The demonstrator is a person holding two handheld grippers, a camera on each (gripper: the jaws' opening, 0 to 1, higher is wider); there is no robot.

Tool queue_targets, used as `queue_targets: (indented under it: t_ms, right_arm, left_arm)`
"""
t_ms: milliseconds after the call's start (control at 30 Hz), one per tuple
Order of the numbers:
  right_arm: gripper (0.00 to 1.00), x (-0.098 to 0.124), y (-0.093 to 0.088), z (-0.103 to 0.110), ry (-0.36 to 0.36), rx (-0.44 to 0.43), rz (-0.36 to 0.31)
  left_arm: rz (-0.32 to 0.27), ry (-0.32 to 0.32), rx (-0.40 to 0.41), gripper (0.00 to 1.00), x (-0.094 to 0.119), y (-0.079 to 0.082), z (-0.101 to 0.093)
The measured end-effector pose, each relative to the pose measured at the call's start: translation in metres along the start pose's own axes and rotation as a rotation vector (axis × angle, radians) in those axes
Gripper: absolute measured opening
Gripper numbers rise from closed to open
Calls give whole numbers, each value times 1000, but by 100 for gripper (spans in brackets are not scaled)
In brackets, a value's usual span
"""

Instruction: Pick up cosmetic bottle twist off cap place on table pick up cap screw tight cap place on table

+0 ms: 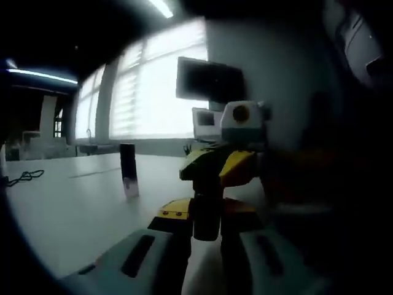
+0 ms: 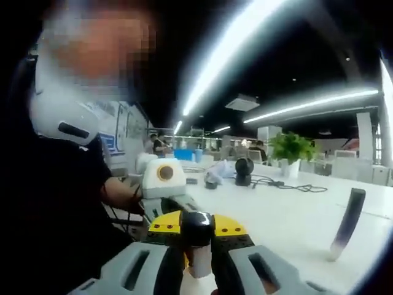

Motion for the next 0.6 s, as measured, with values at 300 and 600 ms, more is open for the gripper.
queue_targets:
  t_ms: [300,600]
  right_arm:
    - [10,1,4,-12,156,-12,18]
    - [10,0,6,-14,296,0,62]
  left_arm:
    - [-15,-6,4,6,1,3,-2]
    - [-21,-48,20,6,0,4,-6]
Point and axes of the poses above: the point that each gripper's makers call its tool centre point, and the gripper's own axes: x roughly backward along the fingers, z roughly to its left, y roughly out of its top, the point moved 10 cm from there along x, roughly backward along the fingers, and after that the axes turned 9 degrees about -x, right-handed, at the moved point
